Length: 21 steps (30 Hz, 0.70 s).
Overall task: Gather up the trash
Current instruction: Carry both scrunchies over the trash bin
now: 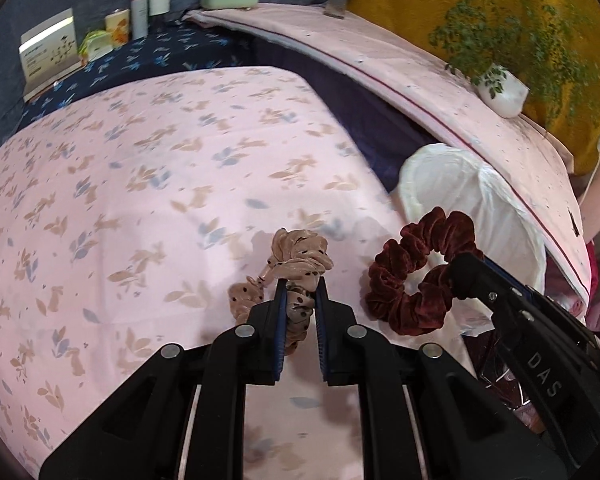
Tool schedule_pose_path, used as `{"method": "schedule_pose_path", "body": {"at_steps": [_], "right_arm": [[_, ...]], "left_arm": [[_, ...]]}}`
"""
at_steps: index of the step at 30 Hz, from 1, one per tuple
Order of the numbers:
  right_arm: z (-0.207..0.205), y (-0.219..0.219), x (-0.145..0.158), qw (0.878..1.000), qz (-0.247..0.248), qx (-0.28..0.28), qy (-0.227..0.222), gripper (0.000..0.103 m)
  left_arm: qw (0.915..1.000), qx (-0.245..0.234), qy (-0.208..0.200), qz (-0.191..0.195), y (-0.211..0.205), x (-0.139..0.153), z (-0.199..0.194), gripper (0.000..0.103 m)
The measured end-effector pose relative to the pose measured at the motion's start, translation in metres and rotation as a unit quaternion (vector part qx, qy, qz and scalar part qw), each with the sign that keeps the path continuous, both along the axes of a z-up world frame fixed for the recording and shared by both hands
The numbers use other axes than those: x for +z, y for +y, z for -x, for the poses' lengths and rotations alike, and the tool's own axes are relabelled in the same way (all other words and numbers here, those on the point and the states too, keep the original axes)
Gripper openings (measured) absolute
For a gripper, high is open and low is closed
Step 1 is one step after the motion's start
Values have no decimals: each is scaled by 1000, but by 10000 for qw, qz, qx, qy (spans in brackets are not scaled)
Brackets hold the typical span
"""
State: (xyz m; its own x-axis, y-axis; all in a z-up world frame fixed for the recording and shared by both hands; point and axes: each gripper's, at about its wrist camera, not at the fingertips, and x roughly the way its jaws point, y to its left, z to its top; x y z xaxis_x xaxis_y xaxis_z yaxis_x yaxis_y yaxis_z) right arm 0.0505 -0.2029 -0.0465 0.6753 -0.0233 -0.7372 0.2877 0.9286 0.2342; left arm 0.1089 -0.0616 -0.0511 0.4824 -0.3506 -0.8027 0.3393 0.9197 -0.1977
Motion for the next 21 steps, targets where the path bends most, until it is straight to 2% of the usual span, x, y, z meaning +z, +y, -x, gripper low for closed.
{"method": "schedule_pose_path", "body": {"at_steps": [10, 21], "right_arm": [[25, -66, 17, 9980, -69, -580, -258, 11], [46, -119, 16, 9937, -66, -1080, -301, 11]], "left_arm": [[9982, -551, -239, -6, -65, 25, 13, 12], [9911, -1303, -207, 163, -135, 33, 20, 13]]}}
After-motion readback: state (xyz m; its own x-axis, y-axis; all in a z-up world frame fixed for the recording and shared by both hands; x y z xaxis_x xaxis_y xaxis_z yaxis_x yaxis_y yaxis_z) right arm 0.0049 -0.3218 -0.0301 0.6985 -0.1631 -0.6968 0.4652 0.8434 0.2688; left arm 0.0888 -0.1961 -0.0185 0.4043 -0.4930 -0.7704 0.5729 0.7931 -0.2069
